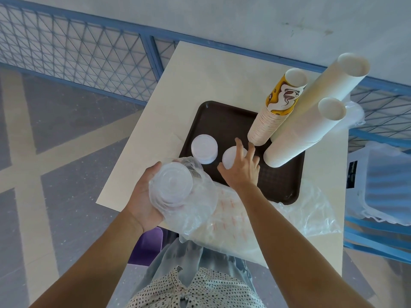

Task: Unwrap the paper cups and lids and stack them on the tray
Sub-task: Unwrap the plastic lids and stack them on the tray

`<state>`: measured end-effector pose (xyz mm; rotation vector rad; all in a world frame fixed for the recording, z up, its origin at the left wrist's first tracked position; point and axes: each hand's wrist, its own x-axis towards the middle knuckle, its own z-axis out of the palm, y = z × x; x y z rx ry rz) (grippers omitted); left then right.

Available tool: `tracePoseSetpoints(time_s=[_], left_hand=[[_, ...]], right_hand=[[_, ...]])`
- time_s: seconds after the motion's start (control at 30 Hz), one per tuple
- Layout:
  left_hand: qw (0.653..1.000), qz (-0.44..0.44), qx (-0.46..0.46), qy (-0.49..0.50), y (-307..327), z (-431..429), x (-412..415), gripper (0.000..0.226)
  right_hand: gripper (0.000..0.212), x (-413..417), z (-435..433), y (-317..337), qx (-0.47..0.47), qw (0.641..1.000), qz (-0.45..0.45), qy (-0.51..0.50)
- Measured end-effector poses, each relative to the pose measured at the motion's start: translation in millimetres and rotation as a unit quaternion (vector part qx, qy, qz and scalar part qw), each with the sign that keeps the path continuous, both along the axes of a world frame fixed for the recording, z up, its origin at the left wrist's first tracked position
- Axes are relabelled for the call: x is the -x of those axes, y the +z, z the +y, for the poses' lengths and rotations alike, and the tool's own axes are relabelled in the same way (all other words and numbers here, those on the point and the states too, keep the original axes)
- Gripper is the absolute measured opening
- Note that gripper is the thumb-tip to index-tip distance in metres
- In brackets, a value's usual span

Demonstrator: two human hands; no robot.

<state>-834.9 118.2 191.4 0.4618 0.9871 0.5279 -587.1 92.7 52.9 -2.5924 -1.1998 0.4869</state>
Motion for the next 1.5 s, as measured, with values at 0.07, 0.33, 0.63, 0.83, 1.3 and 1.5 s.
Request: tracePoseSetpoints(time_s=[0.07,0.33,0.63,0.83,1.3,1.5], left_hand=[[1.0,-0.001,-0.002,0.002,2,0,-2,0.046],[0.999,0.014,0.013,0.047,2,-4,-6,0.038],[0.999,-0.006,0.023,0.037,3,-4,-5,0.045],[1.0,-0.004,0.017,0.024,7,-6,-6,0.045],[1.0,-0.012,0.002,0.012,9,-7,-2,0.044],[0.999,-0.026,0.03,0.024,6,-4,-2,0.051]], right_hand=[[0.094,-3,-7,1,-0.019,0.999,0.022,-0.014],[0.07,-9,-21,-9,-0.061,0.997,0.015,0.043],[0.09,-9,-24,7,-0.046,0.998,0.026,0.042],[0.068,-12,-29,5,-0.067,0.995,0.011,0.072],[0.068,-7,-29,0,-0.061,0.996,-0.018,0.07],[0.078,-4,-33,20,-0.041,0.997,-0.012,0.062]])
